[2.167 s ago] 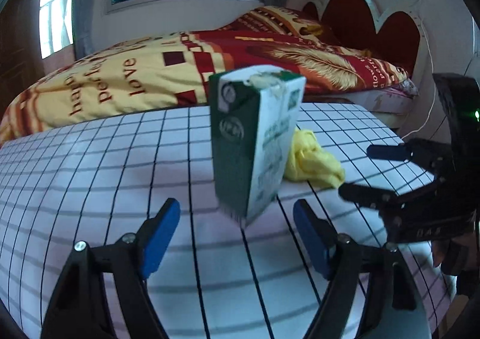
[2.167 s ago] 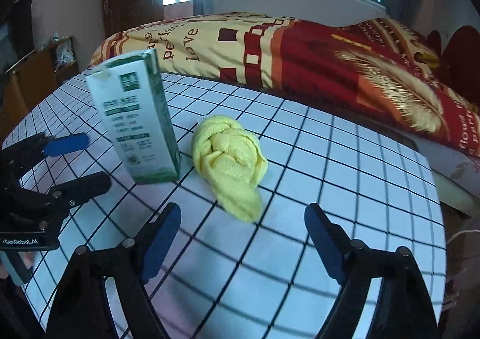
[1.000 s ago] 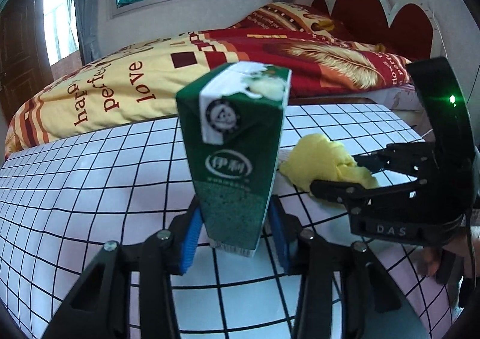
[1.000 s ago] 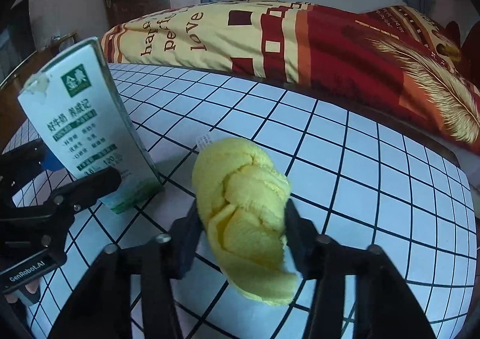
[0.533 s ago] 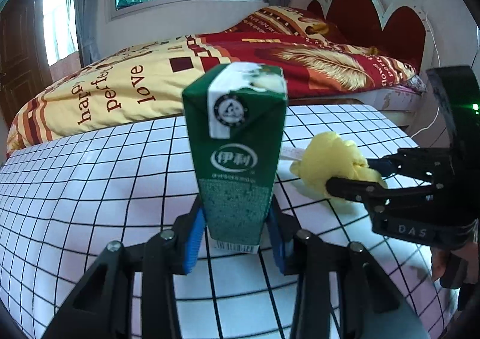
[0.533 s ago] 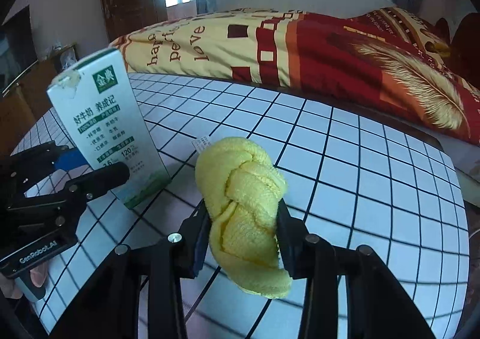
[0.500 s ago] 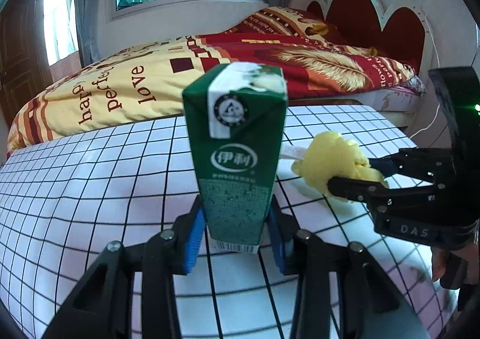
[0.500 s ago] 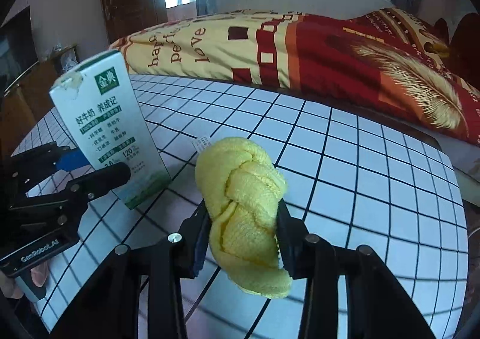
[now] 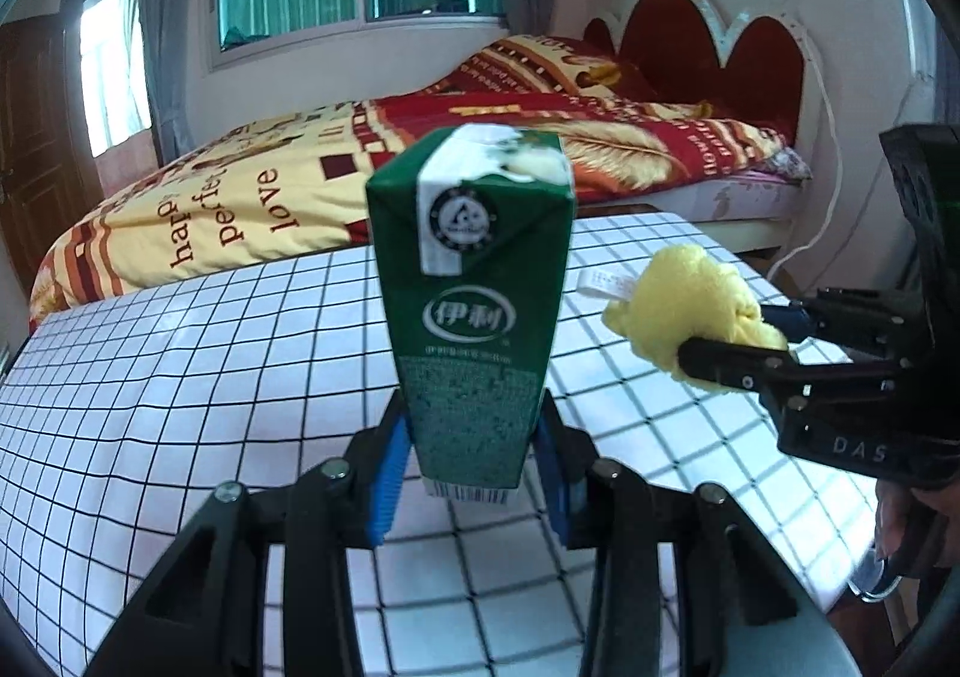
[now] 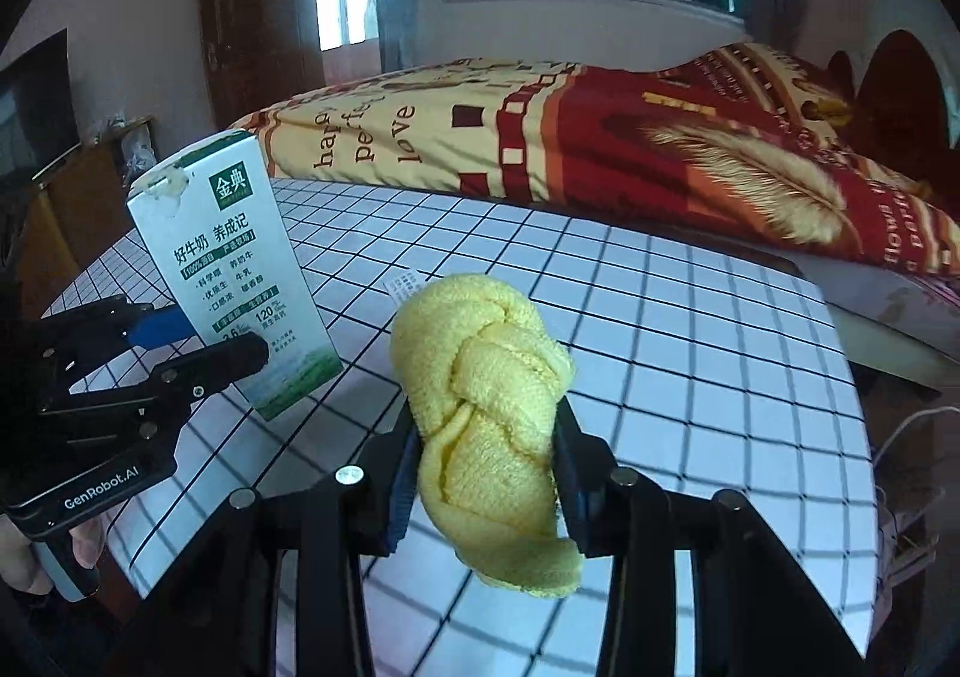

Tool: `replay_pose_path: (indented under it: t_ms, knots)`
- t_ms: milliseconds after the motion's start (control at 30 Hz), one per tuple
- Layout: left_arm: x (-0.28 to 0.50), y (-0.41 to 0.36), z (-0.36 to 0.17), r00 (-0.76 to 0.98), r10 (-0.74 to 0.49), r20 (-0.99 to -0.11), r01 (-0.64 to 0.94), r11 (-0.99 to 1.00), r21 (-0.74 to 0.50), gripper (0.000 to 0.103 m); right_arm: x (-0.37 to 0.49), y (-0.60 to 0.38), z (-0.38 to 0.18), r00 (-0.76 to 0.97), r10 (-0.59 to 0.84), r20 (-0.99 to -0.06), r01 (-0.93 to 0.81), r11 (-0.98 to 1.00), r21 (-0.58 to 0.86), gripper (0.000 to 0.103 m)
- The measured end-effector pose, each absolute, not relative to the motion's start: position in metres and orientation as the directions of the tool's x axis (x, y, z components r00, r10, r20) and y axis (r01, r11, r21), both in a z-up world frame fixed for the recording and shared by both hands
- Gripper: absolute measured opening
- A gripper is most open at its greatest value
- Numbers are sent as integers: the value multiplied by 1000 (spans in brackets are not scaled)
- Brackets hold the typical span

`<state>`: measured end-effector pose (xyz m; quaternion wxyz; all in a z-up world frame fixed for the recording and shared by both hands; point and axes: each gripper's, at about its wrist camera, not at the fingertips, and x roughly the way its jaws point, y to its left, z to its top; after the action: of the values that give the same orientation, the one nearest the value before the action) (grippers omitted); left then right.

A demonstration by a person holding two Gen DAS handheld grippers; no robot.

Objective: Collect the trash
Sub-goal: 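Carry milk carton and yellow cloth over the black bin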

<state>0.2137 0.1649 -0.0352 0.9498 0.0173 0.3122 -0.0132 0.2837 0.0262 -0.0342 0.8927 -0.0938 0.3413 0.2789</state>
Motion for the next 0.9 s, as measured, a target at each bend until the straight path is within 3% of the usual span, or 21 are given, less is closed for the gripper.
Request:
replay_pose_path:
  t_ms: [900]
  knots:
    - [156, 8, -24, 778, -231, -584, 311, 950, 39, 40, 150, -164, -18, 737, 252, -628, -306, 952, 22, 42]
